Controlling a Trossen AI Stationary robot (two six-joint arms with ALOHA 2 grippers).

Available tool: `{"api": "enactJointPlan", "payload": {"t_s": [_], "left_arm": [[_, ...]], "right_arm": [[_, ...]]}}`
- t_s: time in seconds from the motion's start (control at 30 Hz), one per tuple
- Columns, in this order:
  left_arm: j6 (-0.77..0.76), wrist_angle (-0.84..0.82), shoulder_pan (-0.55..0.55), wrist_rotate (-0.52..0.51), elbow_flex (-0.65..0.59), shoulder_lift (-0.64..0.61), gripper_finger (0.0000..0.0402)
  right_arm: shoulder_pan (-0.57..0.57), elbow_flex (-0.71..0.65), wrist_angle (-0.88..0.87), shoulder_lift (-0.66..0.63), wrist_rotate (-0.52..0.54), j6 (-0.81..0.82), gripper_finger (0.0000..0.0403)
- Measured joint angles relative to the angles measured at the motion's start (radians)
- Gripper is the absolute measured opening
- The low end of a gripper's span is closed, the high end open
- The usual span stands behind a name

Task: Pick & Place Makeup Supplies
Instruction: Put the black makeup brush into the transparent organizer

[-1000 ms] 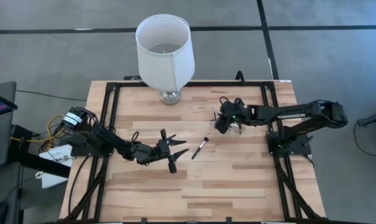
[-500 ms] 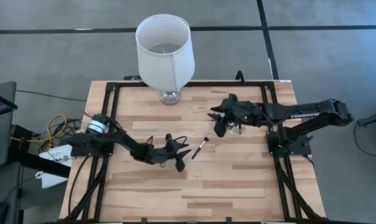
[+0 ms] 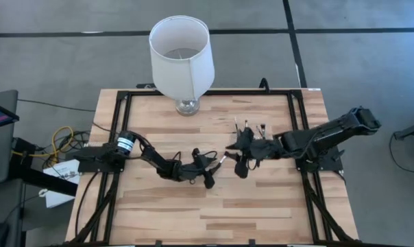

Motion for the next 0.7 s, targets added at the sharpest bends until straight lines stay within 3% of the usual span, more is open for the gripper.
{"api": "enactJointPlan", "payload": {"t_s": [0.23,0.4,0.57,0.7], "left_arm": [[-0.017,0.023,-0.001,0.015,0.012,0.070,0.0186],[-0.044,0.008,-0.002,0.015,0.000,0.070,0.0186],[-0.004,-0.074,-0.023,0.026,-0.006,-0.006,0.0186],[0.055,-0.262,-0.042,0.038,-0.009,-0.110,0.0186]], "right_arm": [[0.069,0.003,0.062,0.098,0.001,0.003,0.0118],[0.111,0.001,0.067,0.189,0.001,0.100,0.0118],[0.137,0.002,0.084,0.268,0.018,0.105,0.0118],[0.140,0.002,0.122,0.291,0.038,0.106,0.0118]]}}
